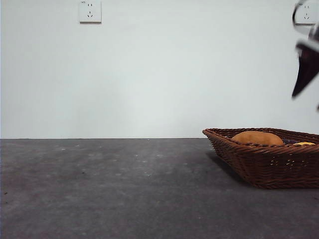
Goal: Help me put the vegetables on the table into the basket
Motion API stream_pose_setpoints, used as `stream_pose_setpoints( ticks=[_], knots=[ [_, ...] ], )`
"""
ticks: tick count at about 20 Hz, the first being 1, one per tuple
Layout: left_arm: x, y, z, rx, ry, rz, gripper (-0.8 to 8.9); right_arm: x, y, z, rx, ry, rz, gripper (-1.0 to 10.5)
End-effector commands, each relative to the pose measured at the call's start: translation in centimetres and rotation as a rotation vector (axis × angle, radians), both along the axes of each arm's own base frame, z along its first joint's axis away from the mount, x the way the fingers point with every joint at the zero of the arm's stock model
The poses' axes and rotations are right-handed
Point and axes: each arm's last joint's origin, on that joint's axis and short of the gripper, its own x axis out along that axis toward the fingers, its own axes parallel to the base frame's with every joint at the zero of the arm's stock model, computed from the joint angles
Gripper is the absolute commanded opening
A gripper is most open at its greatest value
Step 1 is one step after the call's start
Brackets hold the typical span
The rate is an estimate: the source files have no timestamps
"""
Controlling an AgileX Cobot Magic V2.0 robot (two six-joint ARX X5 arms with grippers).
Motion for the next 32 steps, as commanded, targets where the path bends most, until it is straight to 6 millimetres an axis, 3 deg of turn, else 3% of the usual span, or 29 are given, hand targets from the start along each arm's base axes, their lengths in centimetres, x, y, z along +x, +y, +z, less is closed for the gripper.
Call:
stream_pose_setpoints(
  ticks=[1, 2, 4, 7, 11, 15, 18, 24, 32],
  knots=[
    [0.2, -0.1, -0.1, -0.001, 0.006, 0.007, -0.08, -2.6, 0.7, 3.1, 0.043, -0.041, 0.04, 3.1],
    [0.3, -0.2, -0.1, 0.0, 0.008, 0.007, -0.08, -4.4, 1.1, 4.7, 0.082, -0.057, 0.067, 3.0],
    [0.3, -0.2, -0.1, 0.001, 0.009, 0.007, -0.08, -8.5, 2.0, 7.8, 0.115, -0.104, 0.129, 1.2],
    [0.4, -0.3, -0.1, 0.004, 0.008, 0.006, -0.08, -13.4, 2.9, 10.5, 0.095, -0.156, 0.147, 0.5],
    [0.5, -0.3, -0.1, 0.007, 0.011, 0.005, -0.07, -18.9, 4.0, 12.4, 0.06, -0.21, 0.183, -0.2],
    [0.8, -0.5, -0.2, 0.011, 0.017, 0.005, -0.07, -22.5, 4.5, 12.8, 0.024, -0.204, 0.17, -0.1],
    [0.8, -0.5, -0.2, 0.01, 0.017, 0.005, -0.05, -23.4, 4.6, 13.0, -0.017, -0.213, 0.136, -0.1],
    [0.8, -0.5, -0.2, 0.01, 0.017, 0.006, -0.04, -23.4, 4.6, 13.0, 0.013, -0.183, 0.087, 0.0],
    [1.4, -0.9, -0.3, 0.021, 0.032, 0.005, -0.04, -20.7, 3.9, 12.0, -0.034, -0.086, 0.057, 0.0]
  ],
)
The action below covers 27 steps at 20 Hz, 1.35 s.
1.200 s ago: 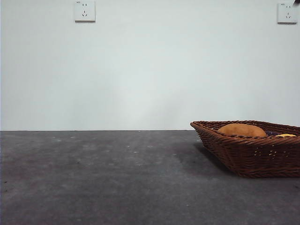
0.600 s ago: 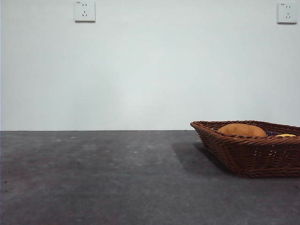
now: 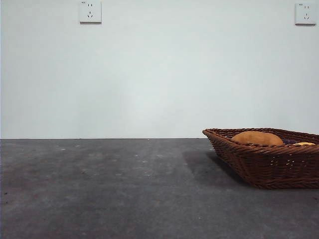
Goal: Help me put the vegetables on the table into the basket
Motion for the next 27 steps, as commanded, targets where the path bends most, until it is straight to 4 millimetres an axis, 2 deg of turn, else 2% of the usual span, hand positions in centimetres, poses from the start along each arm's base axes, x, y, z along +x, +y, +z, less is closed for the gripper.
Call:
stream_pose_setpoints(
  ticks=[1, 7, 12, 16, 21, 24, 27],
  knots=[
    [0.4, -0.2, -0.1, 0.003, 0.007, 0.005, -0.04, 0.8, -0.2, -0.6, 0.004, 0.06, -0.009, 0.0],
    [1.3, -0.9, -0.3, 0.019, 0.029, 0.006, -0.04, 4.2, -0.9, -2.1, -0.011, 0.17, -0.029, 0.0],
    [1.7, -0.8, 0.0, -0.034, 0.025, 0.114, -0.04, 7.4, -1.5, -2.9, -0.019, 0.123, -0.03, 0.0],
    [0.4, 0.3, 1.2, -0.035, -0.149, 0.108, -0.04, 9.7, -1.9, -2.9, -0.041, -0.002, -0.033, 0.0],
    [-2.6, 3.8, 2.2, 0.001, -0.369, 0.237, -0.04, 11.8, -2.4, -2.2, -0.102, -0.169, -0.065, 0.0],
    [-3.8, 4.5, 0.5, 0.026, -0.479, 0.289, -0.04, 12.3, -2.6, -1.8, -0.131, -0.233, -0.085, 0.0],
    [-3.0, 4.8, -3.6, 0.045, -0.6, 0.362, -0.04, 12.4, -2.6, -1.6, -0.146, -0.251, -0.097, 0.0]
  ],
)
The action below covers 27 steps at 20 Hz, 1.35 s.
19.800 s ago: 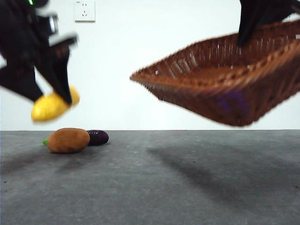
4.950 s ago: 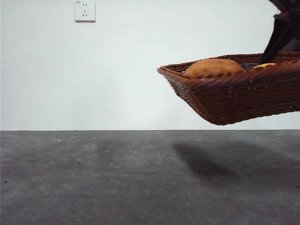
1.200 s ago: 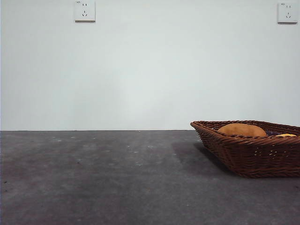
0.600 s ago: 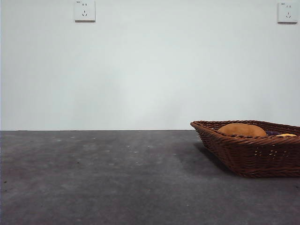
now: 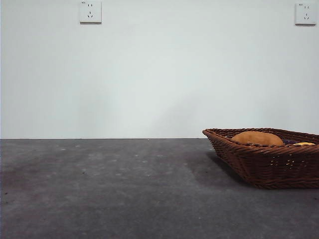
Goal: Help me put the vegetables on the table into the basket
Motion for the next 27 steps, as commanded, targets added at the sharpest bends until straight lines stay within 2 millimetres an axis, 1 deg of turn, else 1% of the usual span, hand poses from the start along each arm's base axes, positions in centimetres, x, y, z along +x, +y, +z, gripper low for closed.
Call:
stream_pose_setpoints(
  ticks=[1, 4, 6, 8, 11, 13, 16, 20, 21, 24, 27],
  knots=[
    [2.2, 0.2, -4.5, 0.009, -0.031, 0.03, -0.04, 0.2, 0.0, -0.2, 0.002, 0.002, -0.003, 0.0],
    [4.1, 0.3, -11.2, -0.062, -0.032, 0.042, -0.04, 0.2, 0.0, -0.2, 0.002, 0.0, -0.003, 0.0],
    [5.4, 0.4, -16.4, -0.1, -0.01, 0.048, -0.04, 0.2, 0.0, -0.2, 0.002, 0.0, -0.003, 0.0],
    [6.2, 0.5, -20.9, -0.151, 0.007, 0.046, -0.04, 0.2, 0.0, -0.2, 0.002, 0.0, -0.003, 0.0],
    [6.6, 0.6, -26.5, -0.233, 0.037, 0.079, -0.04, 0.2, 0.0, -0.2, 0.002, 0.0, -0.003, 0.0],
    [6.6, 0.8, -29.2, -0.284, 0.067, 0.144, -0.04, 0.2, 0.0, -0.2, 0.002, 0.0, -0.003, 0.0],
    [6.6, 1.0, -32.1, -0.332, 0.097, 0.222, -0.04, 0.2, 0.0, -0.2, 0.002, 0.0, -0.003, 0.0],
    [6.6, 1.0, -34.6, -0.391, 0.156, 0.235, -0.04, 0.2, 0.0, -0.2, 0.002, 0.0, -0.003, 0.0],
    [6.6, 1.0, -35.1, -0.407, 0.194, 0.242, -0.04, 0.2, 0.0, -0.2, 0.002, 0.0, -0.003, 0.0],
    [6.5, 1.0, -35.9, -0.406, 0.276, 0.258, -0.04, 0.2, 0.0, -0.2, 0.002, 0.0, -0.003, 0.0],
    [6.5, 1.0, -35.9, -0.463, 0.286, 0.251, -0.04, 0.2, 0.0, -0.2, 0.002, 0.0, -0.003, 0.0]
  ],
)
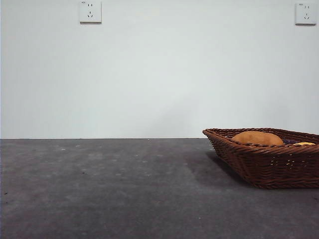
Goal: Help me put the vegetables on the table into the basket
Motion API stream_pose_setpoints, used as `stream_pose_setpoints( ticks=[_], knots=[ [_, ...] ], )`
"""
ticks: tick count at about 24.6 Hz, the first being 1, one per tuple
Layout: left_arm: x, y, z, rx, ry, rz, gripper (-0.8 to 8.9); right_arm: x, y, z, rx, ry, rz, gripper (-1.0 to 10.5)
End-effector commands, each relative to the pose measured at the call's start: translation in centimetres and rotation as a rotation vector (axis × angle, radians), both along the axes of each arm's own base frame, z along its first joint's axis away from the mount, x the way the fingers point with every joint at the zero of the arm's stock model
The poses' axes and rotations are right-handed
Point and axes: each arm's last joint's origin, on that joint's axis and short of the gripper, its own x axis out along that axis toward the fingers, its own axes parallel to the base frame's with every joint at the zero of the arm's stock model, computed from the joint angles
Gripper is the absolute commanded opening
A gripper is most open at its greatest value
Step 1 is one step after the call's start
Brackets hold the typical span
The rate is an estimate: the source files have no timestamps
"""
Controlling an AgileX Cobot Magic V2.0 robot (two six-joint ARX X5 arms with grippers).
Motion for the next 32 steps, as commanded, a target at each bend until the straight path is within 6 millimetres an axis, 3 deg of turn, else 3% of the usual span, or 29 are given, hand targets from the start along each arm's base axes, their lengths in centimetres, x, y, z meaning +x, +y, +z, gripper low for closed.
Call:
stream_pose_setpoints(
  ticks=[1, 17, 21, 26, 29, 32],
  knots=[
    [0.1, 0.0, -0.3, -0.049, 0.002, 0.011, -0.03, 0.2, 0.0, -0.2, 0.002, 0.003, -0.003, 0.0],
    [0.1, 0.0, -0.4, -0.049, 0.02, 0.011, -0.03, -0.4, 0.0, 0.2, -0.018, -0.009, -0.025, 0.0],
    [0.1, 0.0, -0.4, -0.049, 0.02, 0.011, -0.03, -4.6, 0.9, 3.0, -0.146, -0.124, -0.13, 0.0],
    [0.1, 0.0, -0.4, -0.049, 0.02, 0.011, -0.03, -12.5, 2.6, 6.1, -0.104, -0.362, -0.153, 0.0],
    [0.1, 0.0, -0.4, -0.049, 0.02, 0.011, -0.03, -15.5, 2.9, 4.9, -0.106, -0.481, -0.157, 0.0],
    [0.1, 0.0, -0.4, -0.049, 0.02, 0.011, -0.03, -17.0, 3.1, 1.9, -0.111, -0.518, -0.175, 0.0]
  ],
)
